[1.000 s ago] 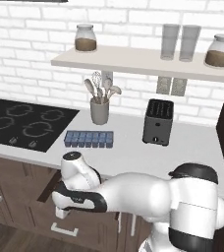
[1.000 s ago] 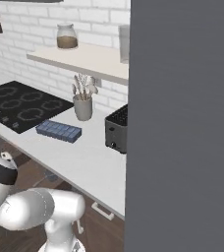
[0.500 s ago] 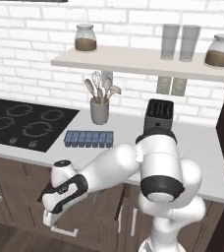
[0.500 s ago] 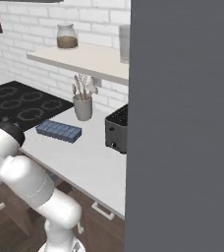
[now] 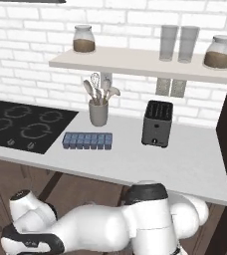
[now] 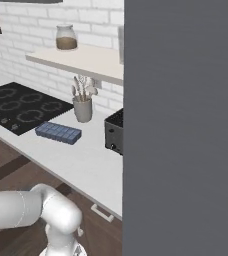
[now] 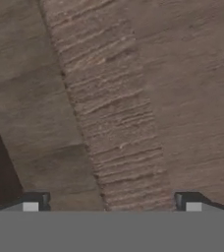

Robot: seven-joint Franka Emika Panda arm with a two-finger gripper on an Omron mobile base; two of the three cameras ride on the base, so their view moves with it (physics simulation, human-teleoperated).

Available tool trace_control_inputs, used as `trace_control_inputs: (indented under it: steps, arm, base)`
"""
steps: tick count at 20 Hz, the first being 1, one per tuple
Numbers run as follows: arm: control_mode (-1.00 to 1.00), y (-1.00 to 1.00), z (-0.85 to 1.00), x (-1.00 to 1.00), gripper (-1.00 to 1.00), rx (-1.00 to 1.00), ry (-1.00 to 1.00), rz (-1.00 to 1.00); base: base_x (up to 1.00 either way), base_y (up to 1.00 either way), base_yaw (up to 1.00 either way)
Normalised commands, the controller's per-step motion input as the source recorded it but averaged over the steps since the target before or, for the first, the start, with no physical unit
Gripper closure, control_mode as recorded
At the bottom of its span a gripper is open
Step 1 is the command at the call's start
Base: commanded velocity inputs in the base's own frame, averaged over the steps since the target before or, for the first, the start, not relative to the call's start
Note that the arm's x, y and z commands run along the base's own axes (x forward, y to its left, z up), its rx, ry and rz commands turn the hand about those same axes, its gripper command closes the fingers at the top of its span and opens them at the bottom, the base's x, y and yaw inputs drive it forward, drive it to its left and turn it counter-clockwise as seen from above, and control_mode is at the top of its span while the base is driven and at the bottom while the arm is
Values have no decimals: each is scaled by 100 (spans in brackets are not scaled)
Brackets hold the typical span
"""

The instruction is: Pick the measuring cup from the drawer and place it on the counter.

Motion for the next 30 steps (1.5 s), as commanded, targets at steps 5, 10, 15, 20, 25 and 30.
trace_control_inputs:
  steps: [5,10,15,20,25,30]
  arm:
    - [-100,55,66,-89,-100,-14,-23,8]
    - [-100,5,100,-13,-100,-9,-29,0]
    - [-100,-33,67,6,-100,-10,-9,-5]
    - [-100,-67,29,24,-100,-1,-1,-18]
    - [-100,-87,20,15,-100,4,0,-41]
    - [-100,-78,-21,0,-100,15,0,-58]
  base:
    - [0,0,0]
    - [0,0,0]
    - [0,0,0]
    - [0,0,0]
    - [0,0,0]
    - [0,0,0]
